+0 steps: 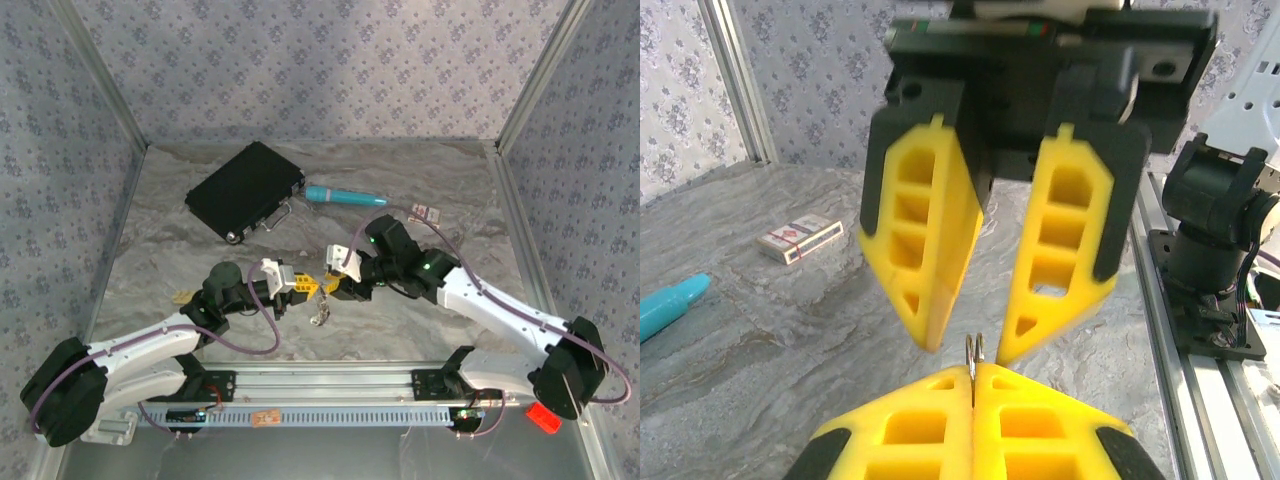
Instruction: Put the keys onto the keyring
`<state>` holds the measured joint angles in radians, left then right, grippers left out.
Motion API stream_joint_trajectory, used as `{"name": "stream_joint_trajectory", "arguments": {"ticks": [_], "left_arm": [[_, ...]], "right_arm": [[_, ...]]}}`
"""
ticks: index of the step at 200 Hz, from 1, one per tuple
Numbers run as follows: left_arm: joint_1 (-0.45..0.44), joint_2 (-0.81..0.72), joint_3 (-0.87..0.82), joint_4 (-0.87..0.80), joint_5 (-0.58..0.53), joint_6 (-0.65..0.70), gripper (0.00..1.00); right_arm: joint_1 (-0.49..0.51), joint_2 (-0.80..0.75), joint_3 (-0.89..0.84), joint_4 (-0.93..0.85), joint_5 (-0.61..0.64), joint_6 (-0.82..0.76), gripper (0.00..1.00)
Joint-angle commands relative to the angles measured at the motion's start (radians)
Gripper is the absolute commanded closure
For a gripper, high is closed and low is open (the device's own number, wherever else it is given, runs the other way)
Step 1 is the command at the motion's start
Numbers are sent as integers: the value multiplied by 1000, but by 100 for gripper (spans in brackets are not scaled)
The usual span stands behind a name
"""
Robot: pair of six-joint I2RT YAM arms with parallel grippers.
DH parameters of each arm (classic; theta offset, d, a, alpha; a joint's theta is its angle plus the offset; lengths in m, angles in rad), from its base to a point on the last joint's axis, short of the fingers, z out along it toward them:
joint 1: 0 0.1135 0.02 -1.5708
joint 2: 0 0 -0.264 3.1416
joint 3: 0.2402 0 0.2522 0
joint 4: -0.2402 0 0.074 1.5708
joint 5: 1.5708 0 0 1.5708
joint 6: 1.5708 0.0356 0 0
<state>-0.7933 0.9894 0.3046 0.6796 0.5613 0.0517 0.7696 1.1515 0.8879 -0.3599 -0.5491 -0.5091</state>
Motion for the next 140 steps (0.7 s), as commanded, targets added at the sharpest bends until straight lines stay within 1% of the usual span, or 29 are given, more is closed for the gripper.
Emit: {"name": "stream_joint_trajectory", "arguments": {"ticks": [1,21,48,85,100,110,116,124,131,140], "left_arm": [[-5,4,10,57,31,7,100],[-5,7,9,63,31,4,100],[-6,4,10,63,32,4,100],[-4,5,10,63,32,4,100],[-4,10,12,62,29,2,100],[-4,11,18,45,16,1,100],[-4,11,25,22,0,3,96],[-5,10,40,-28,-23,12,88],[-5,7,54,-77,-37,26,78],[-6,2,64,-121,-44,46,74]], "right_arm": [[-6,-12,-6,25,-62,24,70],[3,10,6,33,-76,28,71],[7,32,9,47,-70,30,76],[7,36,10,50,-61,33,91],[5,36,15,48,-64,33,100],[6,35,21,39,-66,27,100],[5,37,29,26,-61,21,100],[7,38,39,2,-48,9,100],[10,42,54,-24,-29,-6,100],[15,49,75,-72,2,-31,100]]}}
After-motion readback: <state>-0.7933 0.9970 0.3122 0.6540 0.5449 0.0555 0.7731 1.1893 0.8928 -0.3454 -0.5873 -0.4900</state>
